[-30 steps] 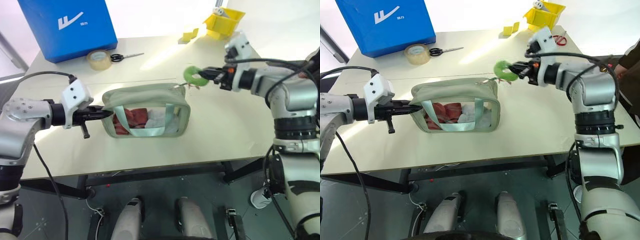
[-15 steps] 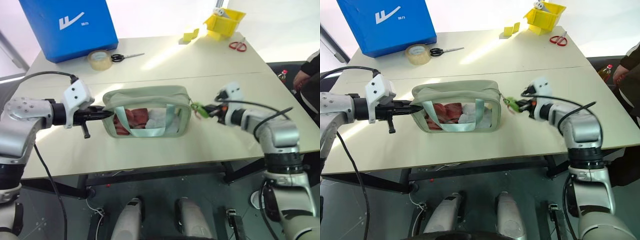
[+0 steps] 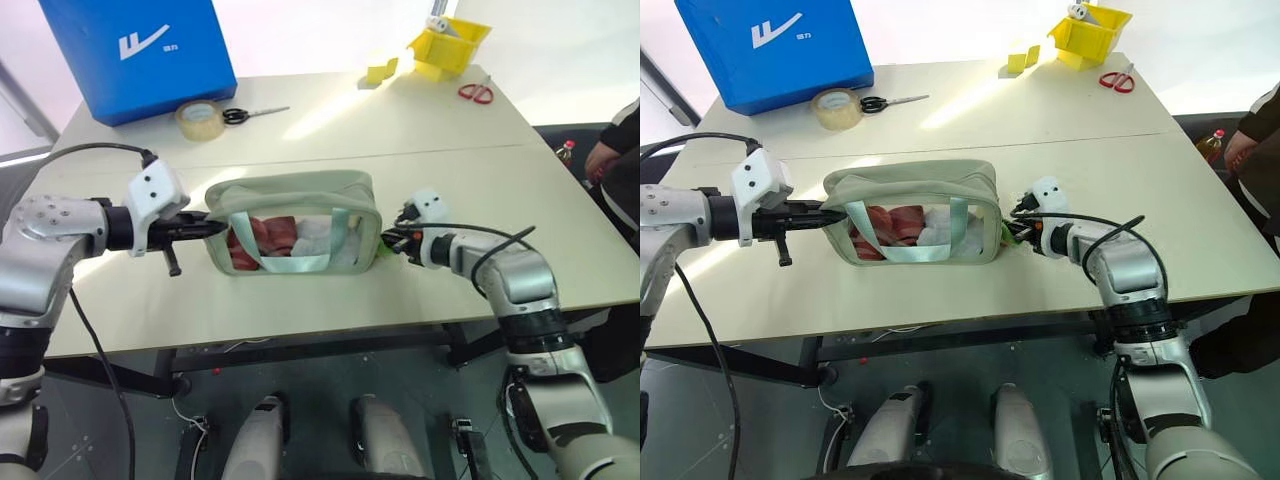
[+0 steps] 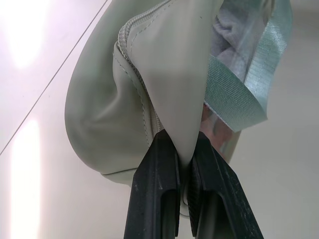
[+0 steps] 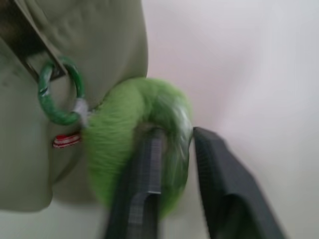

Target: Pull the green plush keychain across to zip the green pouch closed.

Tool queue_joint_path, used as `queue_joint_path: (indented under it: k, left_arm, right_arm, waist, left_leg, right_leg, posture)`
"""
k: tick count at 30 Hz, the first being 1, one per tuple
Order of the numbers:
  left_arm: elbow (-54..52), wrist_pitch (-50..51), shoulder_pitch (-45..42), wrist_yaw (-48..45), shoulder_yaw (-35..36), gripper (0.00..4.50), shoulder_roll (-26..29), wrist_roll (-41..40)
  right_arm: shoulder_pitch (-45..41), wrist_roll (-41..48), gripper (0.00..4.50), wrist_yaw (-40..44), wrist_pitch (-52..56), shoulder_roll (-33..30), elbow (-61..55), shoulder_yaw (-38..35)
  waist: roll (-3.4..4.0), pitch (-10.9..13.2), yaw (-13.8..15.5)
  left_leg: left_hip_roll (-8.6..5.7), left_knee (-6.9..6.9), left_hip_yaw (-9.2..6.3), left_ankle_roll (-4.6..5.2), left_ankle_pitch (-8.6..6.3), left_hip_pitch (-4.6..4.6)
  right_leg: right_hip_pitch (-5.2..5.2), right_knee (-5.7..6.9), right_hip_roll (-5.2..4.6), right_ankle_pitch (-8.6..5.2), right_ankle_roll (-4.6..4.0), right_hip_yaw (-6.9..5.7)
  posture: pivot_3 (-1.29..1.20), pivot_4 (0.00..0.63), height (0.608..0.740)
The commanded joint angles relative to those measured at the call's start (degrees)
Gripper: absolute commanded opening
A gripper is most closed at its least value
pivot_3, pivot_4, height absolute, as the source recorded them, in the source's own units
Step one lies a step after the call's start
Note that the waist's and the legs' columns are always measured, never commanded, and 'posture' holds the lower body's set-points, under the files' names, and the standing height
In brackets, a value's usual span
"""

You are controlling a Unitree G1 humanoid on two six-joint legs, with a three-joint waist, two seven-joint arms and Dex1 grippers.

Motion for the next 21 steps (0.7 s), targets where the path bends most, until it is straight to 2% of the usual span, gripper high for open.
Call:
queue_joint_path:
  k: [1,4,7,10,16,17,21]
  left_arm:
    - [-0.38,-0.07,0.15,0.01,0.67,0.00,0.75,0.56]
    - [0.09,0.24,-0.18,0.17,0.92,0.00,0.73,0.40]
    - [1.36,1.63,-1.57,-0.10,1.97,0.00,0.99,-0.74]
    - [2.35,8.23,-4.40,-1.48,5.39,1.10,1.15,-7.01]
    - [4.01,18.81,-8.81,-3.05,10.17,4.20,4.36,-14.61]
    - [4.08,20.26,-9.16,-3.50,10.82,4.41,5.11,-15.84]
    - [5.63,19.68,-9.65,-3.15,13.57,4.41,7.32,-15.95]
  right_arm:
    - [-2.99,2.10,2.99,5.90,-1.38,-5.54,-2.93,-2.95]
    - [-3.85,2.80,4.48,11.85,-3.56,-11.03,-3.06,-2.84]
    - [-5.98,7.00,4.48,22.38,-3.98,-17.88,-5.08,-3.90]
    - [-8.69,11.84,4.50,28.45,-1.83,-21.09,-8.09,-4.83]
    - [-11.35,15.75,4.50,29.06,1.05,-20.17,-11.79,-4.23]
    - [-11.52,15.81,4.50,28.65,1.15,-19.78,-11.96,-4.01]
    - [-12.09,15.63,4.50,26.82,1.53,-18.09,-11.71,-3.58]
  waist:
    - [0.00,0.00,0.01]
    - [-0.01,0.00,0.06]
    - [0.03,0.02,-0.03]
    - [0.09,0.07,-0.28]
    - [0.04,0.06,-0.12]
    - [0.05,0.07,-0.08]
    - [0.05,0.07,-0.02]
  left_leg:
    - [0.00,0.00,0.00,0.00,0.00,0.00]
    - [0.00,-0.01,0.00,0.00,0.00,-0.01]
    - [0.00,-0.01,0.02,0.00,-0.01,0.00]
    - [0.02,-0.01,0.02,0.00,-0.01,-0.02]
    - [0.04,-0.01,-0.01,0.00,-0.02,-0.04]
    - [0.02,-0.01,0.01,0.00,-0.02,-0.04]
    - [0.01,-0.01,0.01,0.00,-0.02,-0.05]
  right_leg:
    - [0.00,0.00,0.00,0.00,0.00,0.00]
    - [0.01,-0.04,-0.01,-0.01,0.00,-0.01]
    - [0.00,-0.04,-0.01,-0.06,-0.06,0.00]
    - [-0.03,-0.02,0.00,-0.06,-0.06,0.00]
    - [-0.03,-0.05,0.01,-0.06,0.00,-0.03]
    - [-0.04,-0.05,-0.02,-0.06,-0.01,-0.02]
    - [-0.04,-0.05,-0.03,-0.09,-0.06,-0.02]
  posture:
    - [0.00,0.150,0.740]
    - [0.00,0.150,0.740]
    - [0.00,0.150,0.740]
    - [0.00,0.150,0.740]
    - [0.00,0.150,0.740]
    - [0.00,0.150,0.740]
    - [0.00,0.150,0.740]
